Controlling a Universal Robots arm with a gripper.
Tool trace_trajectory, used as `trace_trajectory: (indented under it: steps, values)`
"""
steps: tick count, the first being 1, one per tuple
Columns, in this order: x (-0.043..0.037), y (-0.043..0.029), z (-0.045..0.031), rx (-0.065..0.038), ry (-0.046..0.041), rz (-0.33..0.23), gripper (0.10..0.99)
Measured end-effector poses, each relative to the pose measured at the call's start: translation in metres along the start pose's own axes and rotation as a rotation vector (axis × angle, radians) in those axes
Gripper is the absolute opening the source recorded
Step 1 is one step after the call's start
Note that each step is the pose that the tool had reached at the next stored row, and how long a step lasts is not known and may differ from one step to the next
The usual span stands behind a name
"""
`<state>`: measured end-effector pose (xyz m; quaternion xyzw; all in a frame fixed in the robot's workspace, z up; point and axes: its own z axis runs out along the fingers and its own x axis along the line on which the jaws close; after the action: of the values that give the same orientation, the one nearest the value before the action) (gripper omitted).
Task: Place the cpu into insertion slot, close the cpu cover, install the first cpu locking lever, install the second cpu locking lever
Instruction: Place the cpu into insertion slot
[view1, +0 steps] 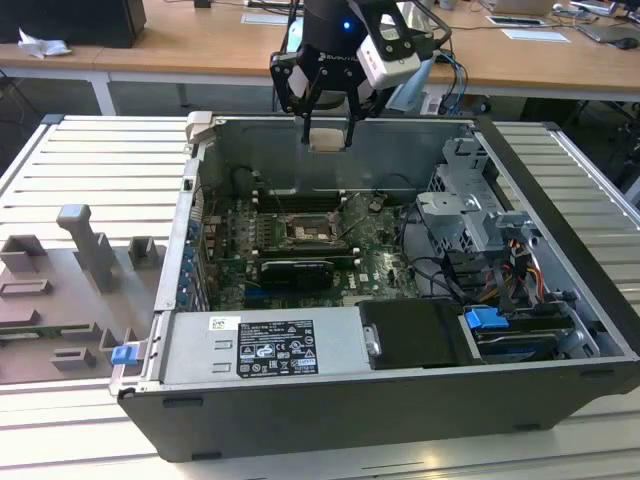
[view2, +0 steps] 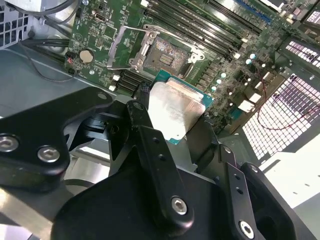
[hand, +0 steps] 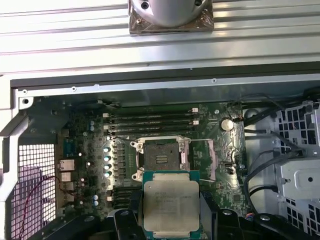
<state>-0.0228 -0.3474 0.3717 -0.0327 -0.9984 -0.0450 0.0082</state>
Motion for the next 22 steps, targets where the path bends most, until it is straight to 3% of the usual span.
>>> trace_trajectory:
  steps: [22]
  values:
    - [0.0000, 0.0000, 0.0000, -0.001, -0.0033, 0.038, 0.541]
